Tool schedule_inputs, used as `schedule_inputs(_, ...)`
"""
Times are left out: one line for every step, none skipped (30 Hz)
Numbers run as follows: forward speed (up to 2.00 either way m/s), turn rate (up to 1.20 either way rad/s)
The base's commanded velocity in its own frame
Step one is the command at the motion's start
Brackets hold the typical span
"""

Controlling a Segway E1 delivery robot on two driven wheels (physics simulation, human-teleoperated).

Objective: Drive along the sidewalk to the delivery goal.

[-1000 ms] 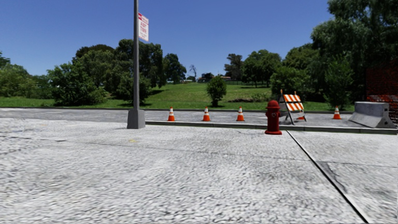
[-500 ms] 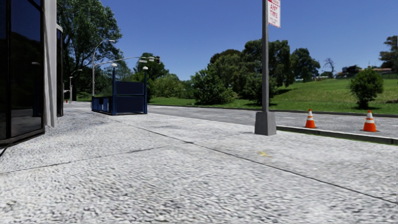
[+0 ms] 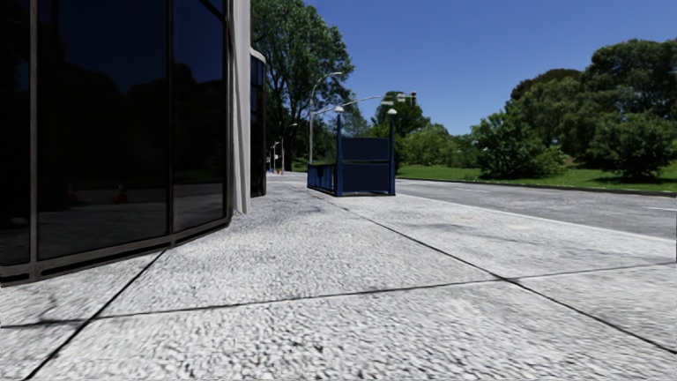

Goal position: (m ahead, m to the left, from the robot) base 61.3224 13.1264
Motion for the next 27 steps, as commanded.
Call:
schedule_inputs(2.00,0.00)
schedule_inputs(2.00,0.00)
schedule_inputs(2.00,0.00)
schedule_inputs(2.00,0.00)
schedule_inputs(2.00,0.00)
schedule_inputs(2.00,0.00)
schedule_inputs(2.00,0.00)
schedule_inputs(2.00,0.00)
schedule_inputs(2.00,0.00)
schedule_inputs(2.00,0.00)
schedule_inputs(2.00,0.00)
schedule_inputs(2.00,0.00)
schedule_inputs(2.00,0.00)
schedule_inputs(2.00,0.00)
schedule_inputs(2.00,0.00)
schedule_inputs(2.00,0.00)
schedule_inputs(2.00,0.00)
schedule_inputs(2.00,0.00)
schedule_inputs(2.00,0.00)
schedule_inputs(2.00,0.00)
schedule_inputs(2.00,0.00)
schedule_inputs(2.00,0.00)
schedule_inputs(2.00,0.00)
schedule_inputs(2.00,0.00)
schedule_inputs(2.00,0.00)
schedule_inputs(2.00,0.00)
schedule_inputs(2.00,0.00)
